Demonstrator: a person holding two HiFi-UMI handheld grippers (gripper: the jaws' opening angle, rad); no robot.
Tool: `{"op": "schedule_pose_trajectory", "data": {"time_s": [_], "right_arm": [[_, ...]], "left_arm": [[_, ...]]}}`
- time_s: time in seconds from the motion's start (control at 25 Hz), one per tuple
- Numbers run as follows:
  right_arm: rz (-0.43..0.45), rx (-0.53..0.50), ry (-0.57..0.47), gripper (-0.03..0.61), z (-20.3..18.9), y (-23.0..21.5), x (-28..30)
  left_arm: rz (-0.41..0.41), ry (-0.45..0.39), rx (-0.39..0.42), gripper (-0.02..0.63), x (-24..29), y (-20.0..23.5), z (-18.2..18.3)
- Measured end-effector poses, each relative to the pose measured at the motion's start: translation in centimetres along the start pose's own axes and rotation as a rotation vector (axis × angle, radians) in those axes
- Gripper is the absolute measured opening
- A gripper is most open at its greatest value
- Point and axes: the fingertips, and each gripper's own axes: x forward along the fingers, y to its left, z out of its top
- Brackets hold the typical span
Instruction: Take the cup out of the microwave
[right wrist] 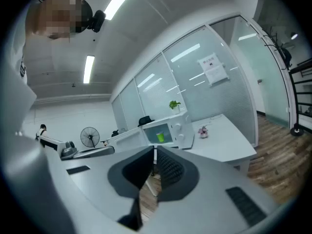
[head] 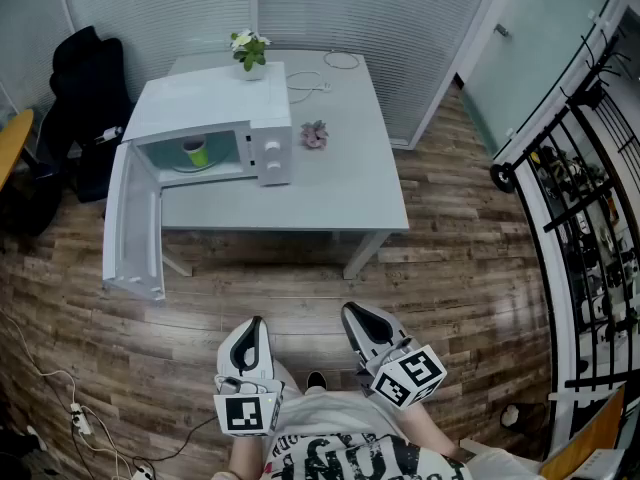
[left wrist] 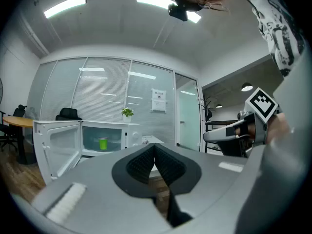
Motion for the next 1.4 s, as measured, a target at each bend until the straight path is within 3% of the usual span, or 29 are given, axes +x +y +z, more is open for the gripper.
{"op": "schedule_pose_trajectory", "data": {"time_s": [0.24,1.0,1.4], "right_arm": [[-0.027,-0.002,-0.046,0.025,0.5,0.8,-3.5],[0.072,-0.012,-0.003,0.025,-1.3,5.3,-4.4],[0.148,-0.003,-0.048,0.025,-1.0,6.6,-5.6]], "left_arm": [[-0.077,0.009,-0.009,0.013,-1.3,-4.4,0.3],[-0.034,0.004,-0.038,0.014,-5.1,-4.1,0.3],[-0.014,-0.015,-0.062,0.024,-6.2,-5.0,0.0]]}}
